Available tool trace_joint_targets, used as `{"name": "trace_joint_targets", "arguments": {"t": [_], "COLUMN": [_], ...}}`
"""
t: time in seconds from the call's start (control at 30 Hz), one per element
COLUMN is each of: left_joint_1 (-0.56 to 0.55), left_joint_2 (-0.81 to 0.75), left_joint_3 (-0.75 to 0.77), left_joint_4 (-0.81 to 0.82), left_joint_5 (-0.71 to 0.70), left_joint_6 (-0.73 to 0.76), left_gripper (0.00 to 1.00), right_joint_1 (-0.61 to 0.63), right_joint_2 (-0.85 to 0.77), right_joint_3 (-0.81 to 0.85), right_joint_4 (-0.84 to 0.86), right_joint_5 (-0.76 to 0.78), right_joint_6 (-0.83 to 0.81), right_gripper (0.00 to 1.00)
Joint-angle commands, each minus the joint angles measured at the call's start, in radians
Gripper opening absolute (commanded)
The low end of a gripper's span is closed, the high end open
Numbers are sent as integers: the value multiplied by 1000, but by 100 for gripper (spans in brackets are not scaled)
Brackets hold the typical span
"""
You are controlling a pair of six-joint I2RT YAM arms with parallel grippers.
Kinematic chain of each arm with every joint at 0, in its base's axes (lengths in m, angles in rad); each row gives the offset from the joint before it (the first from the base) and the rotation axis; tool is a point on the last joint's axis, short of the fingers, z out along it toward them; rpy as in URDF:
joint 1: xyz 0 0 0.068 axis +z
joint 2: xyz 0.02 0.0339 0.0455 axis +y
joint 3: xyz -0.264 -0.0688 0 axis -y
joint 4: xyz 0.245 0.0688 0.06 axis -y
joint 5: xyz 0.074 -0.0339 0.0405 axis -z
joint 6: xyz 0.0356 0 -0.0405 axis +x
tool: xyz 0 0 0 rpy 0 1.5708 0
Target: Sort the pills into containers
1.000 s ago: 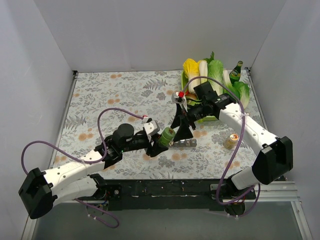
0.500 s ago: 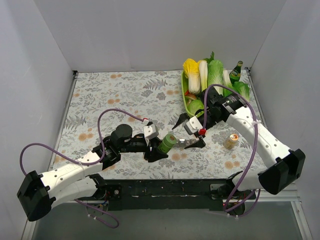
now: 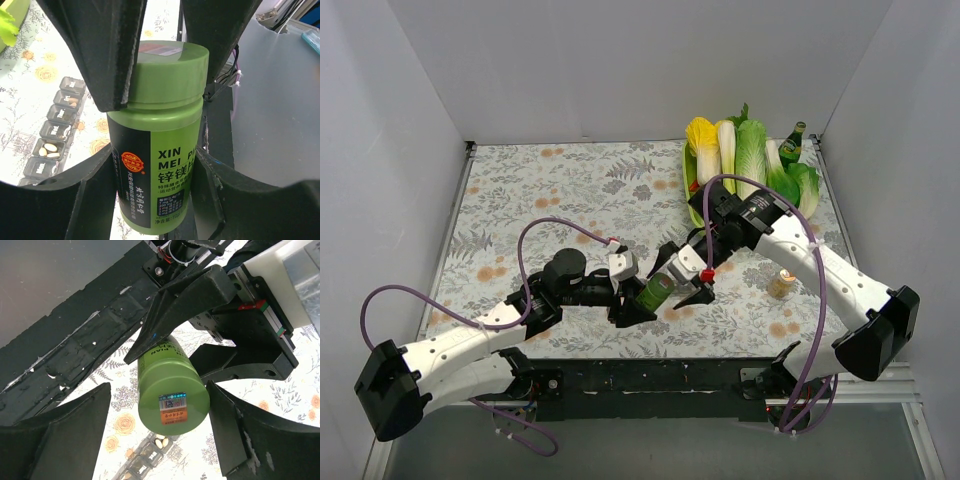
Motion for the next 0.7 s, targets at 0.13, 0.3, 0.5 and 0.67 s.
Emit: {"name": "trace_joint_targets", "arguments": {"t": [0.13, 0.3, 0.5, 0.67], "left_joint_1": [-2, -2, -9, -28], "left_joint_2": [-8, -9, -17, -17], "left_joint_3": [24, 35, 56, 67], "left_joint_4": [28, 28, 38, 85], "left_joint_5": [18, 10, -115, -315], "left_joint_6": [5, 13, 38, 78], "left_gripper": [0, 0, 0, 0], "right_joint_1": [15, 18, 24, 24], "right_joint_2": [-10, -12, -20, -35], "right_joint_3": [-4, -18, -58, -180], "right_joint_4": [89, 112, 221, 490], "right_joint_5": [29, 30, 37, 112], "right_joint_6": [160, 212, 446, 987], "right_gripper": [70, 52, 42, 34]}}
